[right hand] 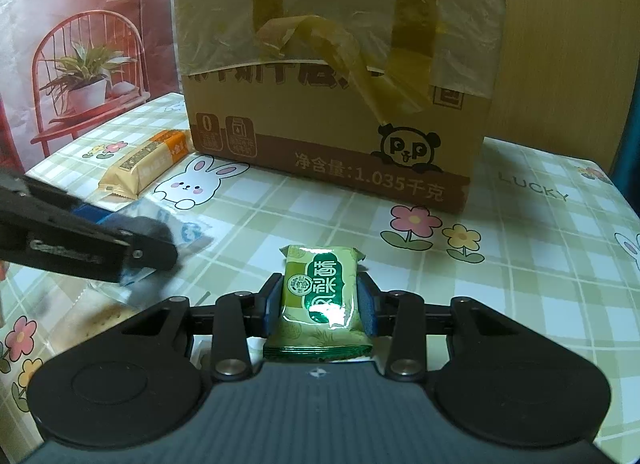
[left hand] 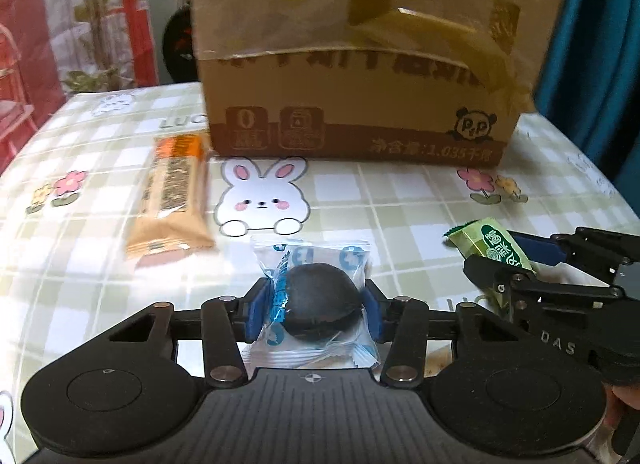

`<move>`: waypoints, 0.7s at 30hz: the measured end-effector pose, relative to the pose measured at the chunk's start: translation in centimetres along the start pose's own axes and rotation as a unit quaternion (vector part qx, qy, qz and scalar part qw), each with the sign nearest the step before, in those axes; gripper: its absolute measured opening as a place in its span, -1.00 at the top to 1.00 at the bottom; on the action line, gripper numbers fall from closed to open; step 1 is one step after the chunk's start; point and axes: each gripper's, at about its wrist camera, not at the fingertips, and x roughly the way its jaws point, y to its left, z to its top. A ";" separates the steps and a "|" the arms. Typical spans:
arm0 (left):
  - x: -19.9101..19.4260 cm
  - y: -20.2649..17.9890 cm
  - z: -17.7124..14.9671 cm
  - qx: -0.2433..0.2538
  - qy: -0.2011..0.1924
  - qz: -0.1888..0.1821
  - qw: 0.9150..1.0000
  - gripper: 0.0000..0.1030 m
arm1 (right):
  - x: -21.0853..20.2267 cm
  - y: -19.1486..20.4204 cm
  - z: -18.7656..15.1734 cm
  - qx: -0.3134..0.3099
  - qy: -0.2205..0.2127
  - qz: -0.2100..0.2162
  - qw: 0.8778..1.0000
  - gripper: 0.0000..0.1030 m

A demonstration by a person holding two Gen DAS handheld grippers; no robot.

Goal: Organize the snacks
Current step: 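Grasp the green packet with the right tool while the left grasps the dark wrapped cake, then carry the green packet and dark cake over the box and open both tools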

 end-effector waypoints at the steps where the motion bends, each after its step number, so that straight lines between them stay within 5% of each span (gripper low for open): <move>1: -0.4 0.2 -0.3 -0.003 -0.003 0.000 1.000 0.02 | 0.0 0.0 0.0 0.000 0.000 0.000 1.000 0.20; 21: -2.9 1.2 -1.7 -0.020 -0.024 -0.009 0.999 0.02 | 0.0 0.2 0.0 -0.001 -0.001 0.002 1.000 0.20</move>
